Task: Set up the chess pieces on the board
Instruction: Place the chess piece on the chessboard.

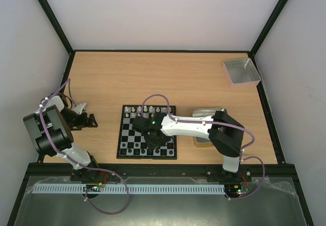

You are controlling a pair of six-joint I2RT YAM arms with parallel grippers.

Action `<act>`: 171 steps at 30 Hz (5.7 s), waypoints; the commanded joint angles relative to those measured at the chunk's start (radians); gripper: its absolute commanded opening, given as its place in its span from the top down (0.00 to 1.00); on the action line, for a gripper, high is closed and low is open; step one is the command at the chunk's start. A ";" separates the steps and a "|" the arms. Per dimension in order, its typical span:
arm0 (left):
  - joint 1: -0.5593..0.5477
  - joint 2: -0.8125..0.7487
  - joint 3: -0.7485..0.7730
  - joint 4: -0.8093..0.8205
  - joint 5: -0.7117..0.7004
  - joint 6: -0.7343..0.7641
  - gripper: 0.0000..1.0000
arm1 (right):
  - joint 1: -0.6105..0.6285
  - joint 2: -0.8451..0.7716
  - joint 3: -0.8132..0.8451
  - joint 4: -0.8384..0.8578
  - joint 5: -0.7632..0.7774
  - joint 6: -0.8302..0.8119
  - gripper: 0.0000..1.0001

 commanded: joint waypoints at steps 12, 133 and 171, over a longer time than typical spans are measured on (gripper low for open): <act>-0.006 -0.001 -0.008 -0.021 -0.001 -0.004 0.01 | -0.008 0.018 -0.012 -0.009 -0.004 0.009 0.89; -0.030 0.019 -0.008 -0.016 -0.011 -0.012 0.01 | -0.039 0.003 -0.047 0.026 -0.042 0.005 0.92; -0.044 0.017 -0.008 -0.015 -0.013 -0.016 0.01 | -0.030 0.010 -0.018 -0.006 0.009 0.016 0.79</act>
